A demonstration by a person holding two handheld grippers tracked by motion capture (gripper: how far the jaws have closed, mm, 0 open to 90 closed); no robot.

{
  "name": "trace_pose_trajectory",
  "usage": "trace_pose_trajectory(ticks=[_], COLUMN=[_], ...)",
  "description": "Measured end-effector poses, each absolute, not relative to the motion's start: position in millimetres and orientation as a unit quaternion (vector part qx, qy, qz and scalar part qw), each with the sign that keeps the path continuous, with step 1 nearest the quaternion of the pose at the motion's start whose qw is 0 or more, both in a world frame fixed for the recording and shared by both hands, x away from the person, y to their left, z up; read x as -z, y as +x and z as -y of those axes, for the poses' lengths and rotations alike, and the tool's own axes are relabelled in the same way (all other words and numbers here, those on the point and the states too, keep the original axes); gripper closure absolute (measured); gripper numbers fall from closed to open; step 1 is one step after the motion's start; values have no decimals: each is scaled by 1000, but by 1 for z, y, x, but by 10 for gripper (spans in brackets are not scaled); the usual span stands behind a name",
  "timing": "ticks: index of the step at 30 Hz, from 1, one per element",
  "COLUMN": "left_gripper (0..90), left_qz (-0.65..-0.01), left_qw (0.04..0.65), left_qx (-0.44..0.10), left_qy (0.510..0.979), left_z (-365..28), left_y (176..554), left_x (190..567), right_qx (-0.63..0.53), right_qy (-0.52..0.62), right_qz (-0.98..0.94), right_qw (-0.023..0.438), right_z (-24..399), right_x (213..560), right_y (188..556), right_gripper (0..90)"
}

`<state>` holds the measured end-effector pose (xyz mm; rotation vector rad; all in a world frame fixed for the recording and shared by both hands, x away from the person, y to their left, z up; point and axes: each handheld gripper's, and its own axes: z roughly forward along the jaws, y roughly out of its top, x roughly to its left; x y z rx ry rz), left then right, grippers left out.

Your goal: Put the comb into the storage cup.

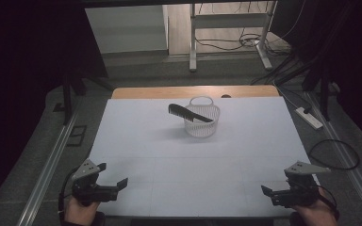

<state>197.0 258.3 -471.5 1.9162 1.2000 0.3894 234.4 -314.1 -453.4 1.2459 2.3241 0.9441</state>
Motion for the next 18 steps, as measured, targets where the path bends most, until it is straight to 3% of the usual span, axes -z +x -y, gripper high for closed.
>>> trace_pose_trajectory(ticks=[18], left_gripper=[0], left_qz=[-490], left_qw=[383], left_qx=[-167], left_qy=[765], left_z=[-259], left_y=[190], left_x=[471], right_qx=[-330], right_qy=[440], right_qz=[-818], right_qw=[171], right_z=[313], right_x=[453], right_y=[235], right_gripper=[0])
